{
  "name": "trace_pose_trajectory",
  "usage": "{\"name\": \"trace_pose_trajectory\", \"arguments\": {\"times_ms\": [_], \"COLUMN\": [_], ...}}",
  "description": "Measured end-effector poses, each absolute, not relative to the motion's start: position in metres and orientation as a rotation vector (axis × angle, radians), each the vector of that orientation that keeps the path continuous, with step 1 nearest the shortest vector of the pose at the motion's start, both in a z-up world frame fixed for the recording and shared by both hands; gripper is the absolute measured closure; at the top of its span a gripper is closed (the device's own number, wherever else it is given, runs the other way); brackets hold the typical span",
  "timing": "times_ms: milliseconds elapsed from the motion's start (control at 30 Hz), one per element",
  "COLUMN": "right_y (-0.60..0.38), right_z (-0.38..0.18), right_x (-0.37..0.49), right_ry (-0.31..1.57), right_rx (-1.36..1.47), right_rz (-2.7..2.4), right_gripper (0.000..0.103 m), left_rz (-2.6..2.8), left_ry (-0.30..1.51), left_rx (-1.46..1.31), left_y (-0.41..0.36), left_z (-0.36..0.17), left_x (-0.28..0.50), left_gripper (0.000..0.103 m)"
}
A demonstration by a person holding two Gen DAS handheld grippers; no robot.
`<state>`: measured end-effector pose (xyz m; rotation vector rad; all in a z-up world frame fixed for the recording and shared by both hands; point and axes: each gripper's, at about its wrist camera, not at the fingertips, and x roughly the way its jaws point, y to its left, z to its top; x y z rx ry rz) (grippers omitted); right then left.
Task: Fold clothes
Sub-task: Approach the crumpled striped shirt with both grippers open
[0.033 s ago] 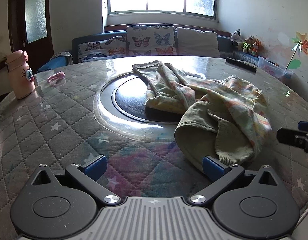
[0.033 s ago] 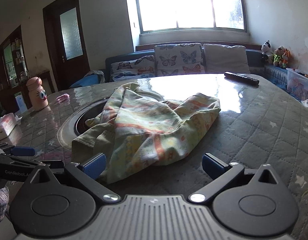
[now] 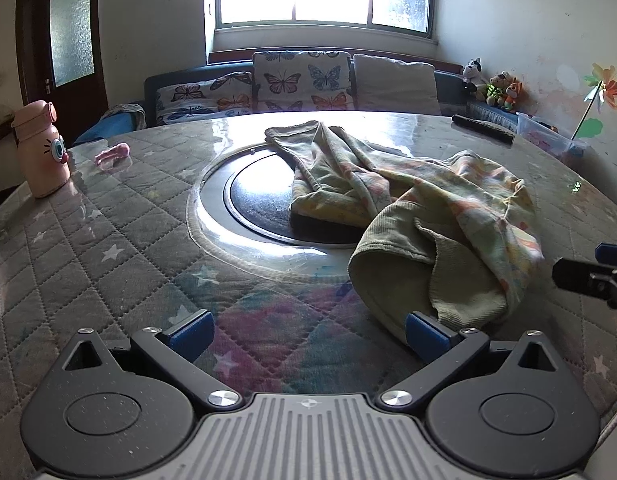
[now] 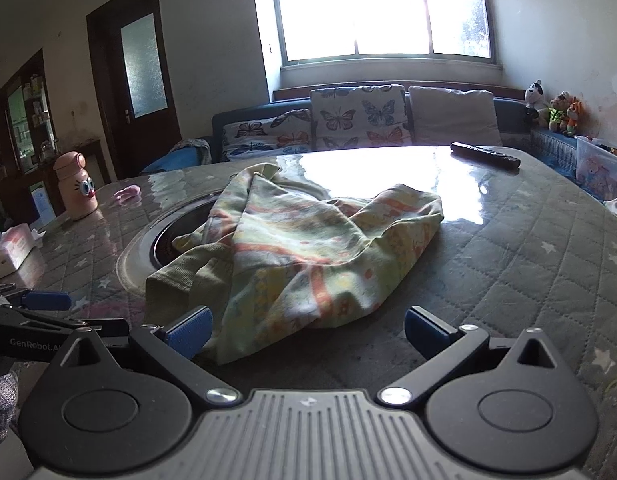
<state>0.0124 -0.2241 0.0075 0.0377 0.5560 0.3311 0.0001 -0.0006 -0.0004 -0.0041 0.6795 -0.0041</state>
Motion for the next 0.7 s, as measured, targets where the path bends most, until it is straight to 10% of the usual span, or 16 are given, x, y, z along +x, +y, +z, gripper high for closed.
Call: {"name": "trace_pose_trajectory", "arguments": {"times_ms": [700], "right_y": [-0.217], "right_z": [0.0], "right_x": [0.0], "right_ry": [0.611], "right_rx": [0.029], "right_rz": [0.358], "right_gripper": [0.0], "left_rz": [-0.036], "left_ry": [0.713], "left_rx": [0.048], "left_y": [-0.024], "left_z": [-0.002], "left_x": [-0.011], "left_gripper": [0.0]}}
